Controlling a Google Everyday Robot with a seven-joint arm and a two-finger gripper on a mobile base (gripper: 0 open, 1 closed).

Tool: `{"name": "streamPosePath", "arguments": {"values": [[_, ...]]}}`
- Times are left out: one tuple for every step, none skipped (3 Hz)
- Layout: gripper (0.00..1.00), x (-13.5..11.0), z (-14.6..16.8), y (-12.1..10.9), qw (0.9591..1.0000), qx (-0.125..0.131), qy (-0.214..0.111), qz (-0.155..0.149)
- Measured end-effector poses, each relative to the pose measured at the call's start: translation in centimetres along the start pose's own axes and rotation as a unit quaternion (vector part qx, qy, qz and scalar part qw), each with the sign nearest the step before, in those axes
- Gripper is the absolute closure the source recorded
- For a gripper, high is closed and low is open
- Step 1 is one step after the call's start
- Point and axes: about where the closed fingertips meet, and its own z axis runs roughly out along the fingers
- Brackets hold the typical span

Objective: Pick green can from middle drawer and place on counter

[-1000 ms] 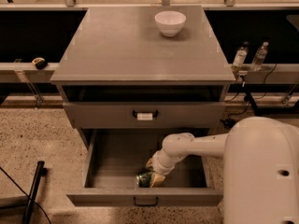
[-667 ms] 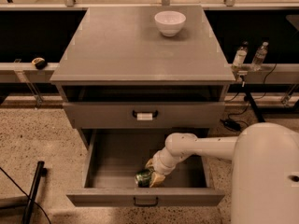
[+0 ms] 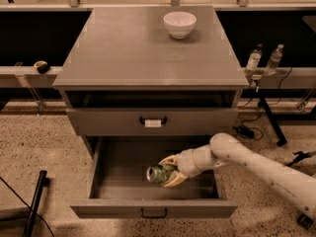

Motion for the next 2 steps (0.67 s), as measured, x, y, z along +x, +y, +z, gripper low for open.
{"name": "streamPosePath", "arguments": {"values": [[1.00,-3.2,-7.5,0.1,0.9974,0.050,-0.050,-0.009],[1.00,-5.4,-13.7,-0.7,0.9976,0.062,-0.021,-0.023]]}}
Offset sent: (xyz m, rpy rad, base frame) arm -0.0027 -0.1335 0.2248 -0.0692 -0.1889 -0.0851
